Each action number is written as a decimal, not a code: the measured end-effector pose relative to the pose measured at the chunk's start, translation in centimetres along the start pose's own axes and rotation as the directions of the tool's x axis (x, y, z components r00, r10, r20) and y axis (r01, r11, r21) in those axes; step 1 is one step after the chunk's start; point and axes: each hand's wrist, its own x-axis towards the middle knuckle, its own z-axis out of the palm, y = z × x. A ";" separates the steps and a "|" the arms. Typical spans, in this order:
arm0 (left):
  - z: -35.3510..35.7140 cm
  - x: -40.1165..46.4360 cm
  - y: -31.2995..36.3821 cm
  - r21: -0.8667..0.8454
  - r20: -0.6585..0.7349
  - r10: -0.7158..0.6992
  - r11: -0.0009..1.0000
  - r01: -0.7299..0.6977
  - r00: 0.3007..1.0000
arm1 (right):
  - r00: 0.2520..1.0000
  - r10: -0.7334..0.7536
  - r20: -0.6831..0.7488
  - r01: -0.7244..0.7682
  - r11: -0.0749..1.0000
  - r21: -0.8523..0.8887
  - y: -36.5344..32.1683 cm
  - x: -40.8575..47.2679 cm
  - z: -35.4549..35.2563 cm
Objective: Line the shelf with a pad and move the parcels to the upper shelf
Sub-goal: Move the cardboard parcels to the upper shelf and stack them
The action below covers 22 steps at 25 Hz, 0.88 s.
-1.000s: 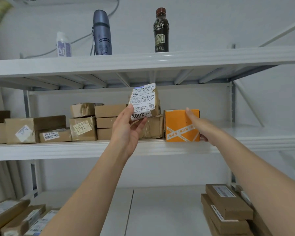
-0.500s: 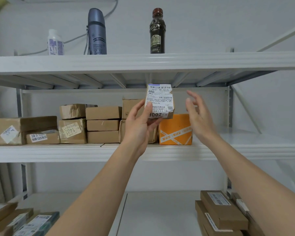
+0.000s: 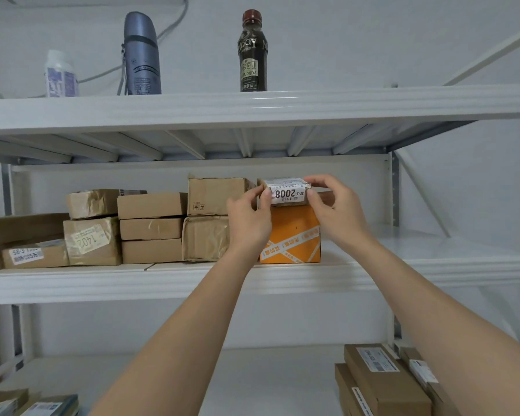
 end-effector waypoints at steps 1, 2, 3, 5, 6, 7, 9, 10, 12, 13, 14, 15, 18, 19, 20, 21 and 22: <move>0.2 0.0 0.0 0.026 0.004 -0.004 1.000 0.004 1.000 | 1.000 0.009 0.008 -0.009 1.000 0.005 0.3 0.0 0.0; 0.4 0.0 -0.1 0.029 0.000 -0.002 1.000 0.002 1.000 | 1.000 0.016 0.017 -0.016 1.000 0.010 0.7 0.0 -0.1; 0.5 0.0 -0.1 0.022 0.002 0.004 1.000 -0.004 1.000 | 1.000 0.017 0.021 -0.017 1.000 0.018 0.9 -0.1 0.0; 0.8 -0.2 0.0 -0.029 0.012 0.018 0.999 -0.018 1.000 | 1.000 0.006 0.018 -0.007 0.999 0.040 1.3 -0.2 0.1; 0.9 -0.3 -0.1 -0.041 0.017 0.024 0.999 -0.023 1.000 | 1.000 0.005 0.013 -0.005 0.999 0.047 1.4 -0.2 0.3; 1.0 -0.3 -0.1 -0.020 0.012 0.022 1.000 -0.022 1.000 | 1.000 0.015 0.012 -0.015 0.998 0.054 1.6 -0.3 0.5; 1.1 -0.3 -0.2 0.075 -0.006 0.038 0.996 -0.038 0.999 | 0.998 0.061 0.026 -0.063 0.993 0.096 2.0 -0.4 0.9; 1.1 -0.1 -0.2 0.127 -0.022 0.056 0.991 -0.052 0.998 | 0.996 0.083 0.031 -0.086 0.988 0.129 2.2 -0.4 1.1; 1.1 0.3 -0.6 0.185 -0.048 0.066 0.981 -0.056 0.997 | 0.995 0.095 0.035 -0.100 0.979 0.177 2.6 -0.7 1.5; 1.0 0.3 -0.7 0.183 -0.057 0.060 0.982 -0.049 0.997 | 0.995 0.093 0.037 -0.099 0.977 0.188 2.9 -0.9 1.7; 0.9 0.5 -1.0 0.190 -0.068 0.055 0.981 -0.041 0.996 | 0.995 0.091 0.041 -0.098 0.975 0.200 3.3 -1.2 1.9; 0.9 0.7 -1.3 0.199 -0.074 0.045 0.980 -0.029 0.996 | 0.995 0.090 0.045 -0.097 0.972 0.213 3.7 -1.5 2.2; 0.9 1.1 -1.7 0.225 -0.096 0.070 0.973 -0.047 0.993 | 0.998 0.040 0.044 -0.048 0.981 0.190 4.7 -2.4 2.9; 0.9 0.9 -1.7 0.239 -0.110 0.092 0.969 -0.064 0.990 | 0.999 0.021 0.041 -0.027 0.987 0.160 4.9 -2.5 3.0; 1.0 0.8 -2.0 0.252 -0.118 0.114 0.964 -0.081 0.986 | 0.999 0.009 0.039 -0.014 0.990 0.137 5.0 -2.5 3.1; 1.0 0.6 -2.2 0.254 -0.128 0.128 0.963 -0.093 0.983 | 0.999 0.003 0.037 -0.007 0.992 0.125 5.0 -2.6 3.1; 1.1 0.5 -2.5 0.254 -0.141 0.139 0.962 -0.100 0.980 | 0.999 -0.003 0.036 -0.002 0.993 0.118 5.0 -2.6 3.1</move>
